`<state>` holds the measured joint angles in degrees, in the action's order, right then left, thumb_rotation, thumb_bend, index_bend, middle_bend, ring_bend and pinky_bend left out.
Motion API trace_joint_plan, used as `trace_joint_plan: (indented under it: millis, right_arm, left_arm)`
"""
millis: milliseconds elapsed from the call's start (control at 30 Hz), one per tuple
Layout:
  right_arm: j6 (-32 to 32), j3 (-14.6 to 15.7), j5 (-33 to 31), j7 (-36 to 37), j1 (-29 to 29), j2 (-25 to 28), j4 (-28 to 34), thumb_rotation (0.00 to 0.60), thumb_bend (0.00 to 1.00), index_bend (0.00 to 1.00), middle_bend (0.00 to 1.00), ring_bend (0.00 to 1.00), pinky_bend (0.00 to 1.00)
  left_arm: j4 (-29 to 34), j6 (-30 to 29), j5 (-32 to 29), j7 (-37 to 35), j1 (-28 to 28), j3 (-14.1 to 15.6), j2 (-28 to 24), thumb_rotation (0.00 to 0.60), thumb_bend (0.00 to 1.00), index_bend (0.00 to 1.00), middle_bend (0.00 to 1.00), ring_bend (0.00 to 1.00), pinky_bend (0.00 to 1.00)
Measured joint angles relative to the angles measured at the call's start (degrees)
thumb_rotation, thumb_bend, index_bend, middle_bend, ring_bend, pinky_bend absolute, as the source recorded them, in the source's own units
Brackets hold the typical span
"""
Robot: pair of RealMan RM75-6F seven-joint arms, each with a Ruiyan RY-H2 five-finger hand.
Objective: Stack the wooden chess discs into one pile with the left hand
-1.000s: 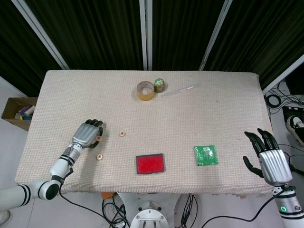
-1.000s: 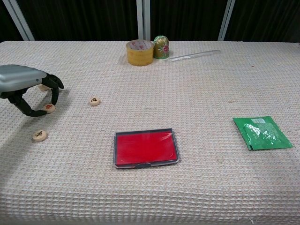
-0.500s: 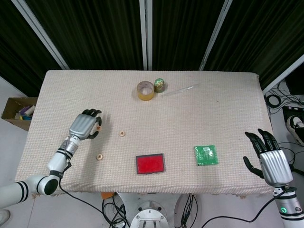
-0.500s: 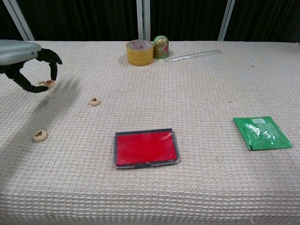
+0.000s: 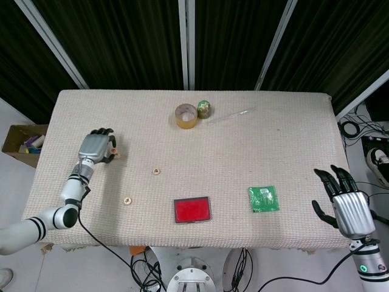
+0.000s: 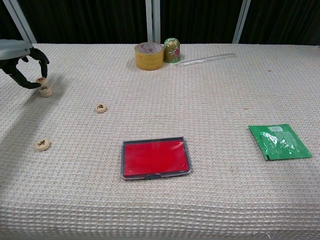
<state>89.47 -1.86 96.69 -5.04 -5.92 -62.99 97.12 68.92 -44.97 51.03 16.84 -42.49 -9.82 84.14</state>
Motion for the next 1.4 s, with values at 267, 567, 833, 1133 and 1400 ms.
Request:
trace_joint_plan:
  millis: [267,567,833,1133,1400]
  right_arm:
    - [-0.5,-0.2,-0.4,-0.3,-0.2,-0.1,0.2,0.6,0.3,0.13,0.21,0.04,0.14]
    - [-0.6,-0.3,-0.5,-0.5,-0.2,0.0,0.4,0.6,0.3,0.13,0.21,0.04,0.14]
    - [-0.7,-0.3,-0.6,-0.6,-0.3,-0.1,0.5,0.6,0.3,0.13,0.21,0.04,0.14]
    - [-0.6,-0.3,-0.7,-0.4,-0.1,0.0,0.4,0.6,0.3,0.13,0.22,0.04,0.14]
    - [-0.7,-0.3,-0.7,-0.3,-0.1,0.0,0.4,0.6,0.3,0.13,0.22,0.04,0.14]
  left_arm:
    - [-0.2,0.5,0.2,-0.2,-0.4,0.2,0.2,0.6,0.37,0.49,0.14,0.11,0.17]
    - [0.5,1.0,-0.6,0.4,-0.5,0.7,-0.3,0.6,0.36,0.49,0.14,0.11,0.17]
    - [0.9,0.8,-1.1,0.8,-0.5,1.0,-0.6,0.6,0.35,0.48,0.14,0.11,0.17]
    - [0.5,0.8,-1.6,1.6,-0.9,1.3,-0.4,0.6,0.35,0.48,0.14,0.11,0.17]
    - [0.6,0.8,-2.1,2.2,-1.0,1.5,-0.4,0.6,0.33,0.47,0.14,0.11,0.17]
